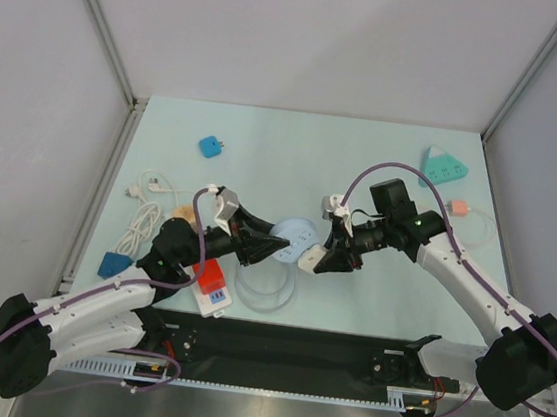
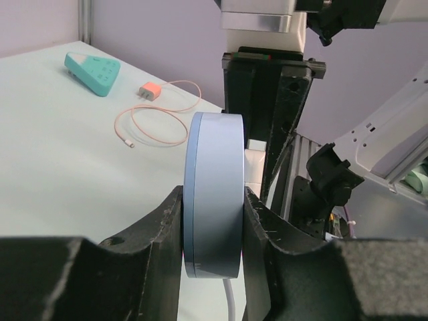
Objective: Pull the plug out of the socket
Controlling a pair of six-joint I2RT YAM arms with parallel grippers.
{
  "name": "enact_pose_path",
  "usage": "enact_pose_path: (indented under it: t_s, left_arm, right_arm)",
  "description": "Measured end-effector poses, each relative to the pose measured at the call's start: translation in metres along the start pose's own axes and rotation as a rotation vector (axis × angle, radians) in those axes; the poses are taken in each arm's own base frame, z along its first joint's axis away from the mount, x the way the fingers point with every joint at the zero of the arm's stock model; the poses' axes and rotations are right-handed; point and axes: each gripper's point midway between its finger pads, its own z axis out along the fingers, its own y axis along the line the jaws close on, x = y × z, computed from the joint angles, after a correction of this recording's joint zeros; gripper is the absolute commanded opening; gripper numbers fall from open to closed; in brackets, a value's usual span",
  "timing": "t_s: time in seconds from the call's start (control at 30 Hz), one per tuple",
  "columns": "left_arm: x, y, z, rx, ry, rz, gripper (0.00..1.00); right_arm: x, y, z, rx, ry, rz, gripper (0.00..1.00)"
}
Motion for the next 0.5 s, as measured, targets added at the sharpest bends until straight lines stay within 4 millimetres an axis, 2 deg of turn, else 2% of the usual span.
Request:
enact_pose_path:
  t_s: [0.2,0.37,0.5]
  left_arm:
    - [0.0,0.0,0.0,0.005,0.0,0.068,0.0]
    - [-0.002,0.004,0.003,-0.023,0.001,0.128,0.0]
    - [-0.001,0.015,0.009,-0.065,0.026,0.164,0.0]
  right_arm:
    - [0.001,0.0,-0.002,0.006,0.014,-0.005,0.0]
    - [-0.002,-0.007,-0.012,0.046,0.031,-0.053,0.0]
    - [-0.001,-0.02,-0.022,0.204,0.07,-0.095,0.0]
